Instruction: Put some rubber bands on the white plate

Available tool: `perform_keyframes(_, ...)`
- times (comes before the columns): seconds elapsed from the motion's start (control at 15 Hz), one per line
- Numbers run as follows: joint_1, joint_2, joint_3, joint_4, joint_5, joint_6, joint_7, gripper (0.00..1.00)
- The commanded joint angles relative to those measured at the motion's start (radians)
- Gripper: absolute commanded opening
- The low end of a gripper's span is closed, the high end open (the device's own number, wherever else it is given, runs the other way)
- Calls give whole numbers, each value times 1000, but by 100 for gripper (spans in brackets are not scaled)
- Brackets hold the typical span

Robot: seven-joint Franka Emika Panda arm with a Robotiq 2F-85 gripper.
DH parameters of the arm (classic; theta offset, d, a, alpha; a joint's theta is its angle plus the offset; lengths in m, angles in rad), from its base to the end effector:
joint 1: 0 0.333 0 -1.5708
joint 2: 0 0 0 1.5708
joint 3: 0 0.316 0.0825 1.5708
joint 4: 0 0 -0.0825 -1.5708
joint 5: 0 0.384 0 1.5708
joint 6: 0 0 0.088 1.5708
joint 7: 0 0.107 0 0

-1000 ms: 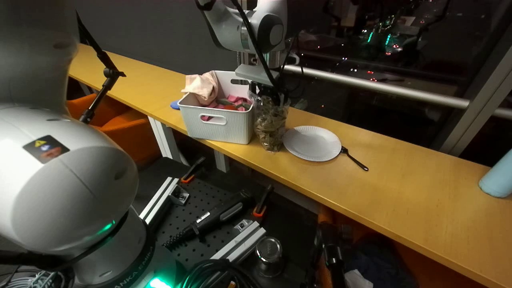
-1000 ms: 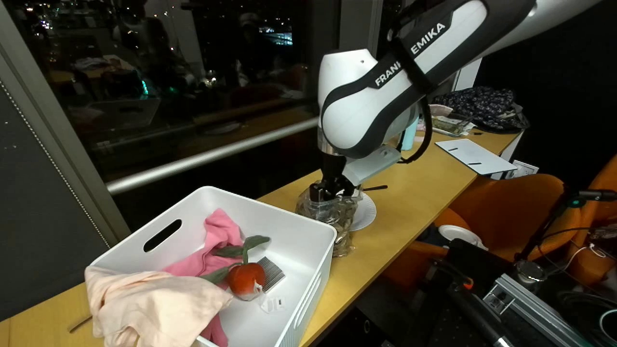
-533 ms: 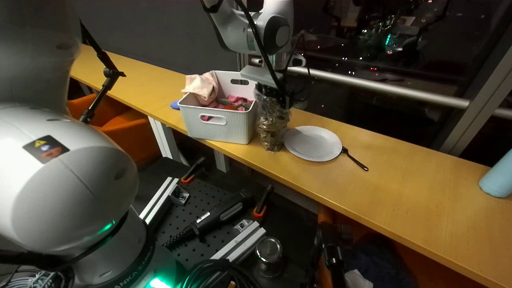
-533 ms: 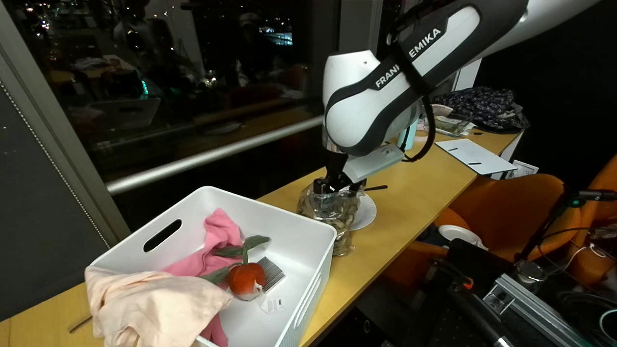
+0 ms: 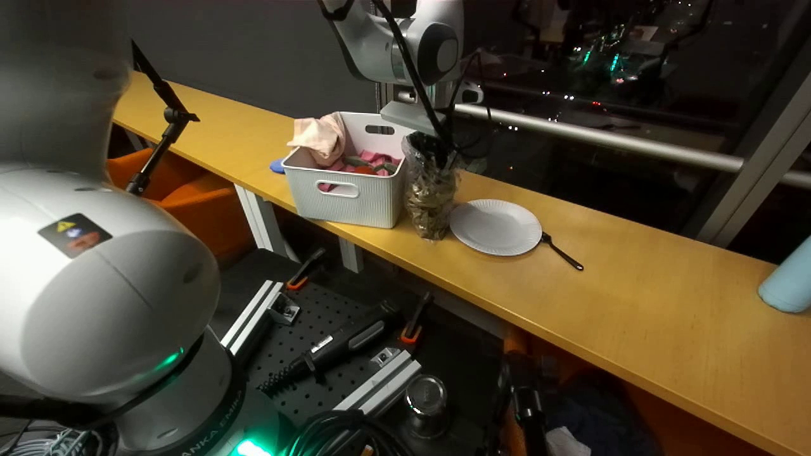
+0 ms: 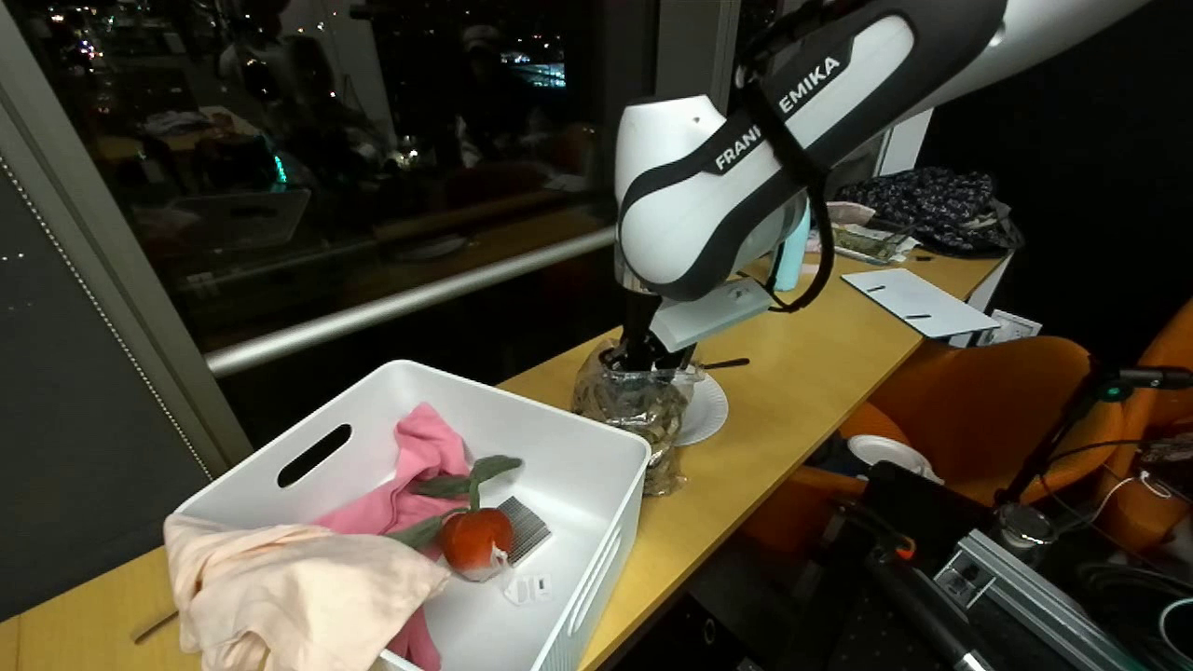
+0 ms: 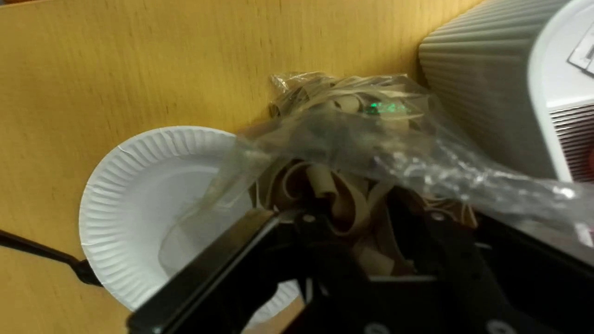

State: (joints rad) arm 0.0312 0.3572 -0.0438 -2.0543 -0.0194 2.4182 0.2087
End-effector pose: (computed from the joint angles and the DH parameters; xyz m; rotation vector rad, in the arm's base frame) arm 0.5941 -0.0070 0.2629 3.0980 -0.3171 0.0151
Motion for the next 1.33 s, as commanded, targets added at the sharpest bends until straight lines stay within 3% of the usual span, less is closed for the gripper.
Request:
perform_keyframes(0.0,22,-24,-8,-18,-31,13,36,9)
perform_keyframes(0.07,27,-34,-7,-28,-32,13,40,1)
perform_keyframes(0.13,30,-41,-7,-34,-34,12,45,0)
perform_keyframes(0.67,60,-181,-9,-141,-90,-55,146,2)
perform_keyframes(1.0,31,-276,-22,-184,-170,-100,228,2)
perform_keyframes(1.27,-6,-314,-30,-173,-228,-71,283,2)
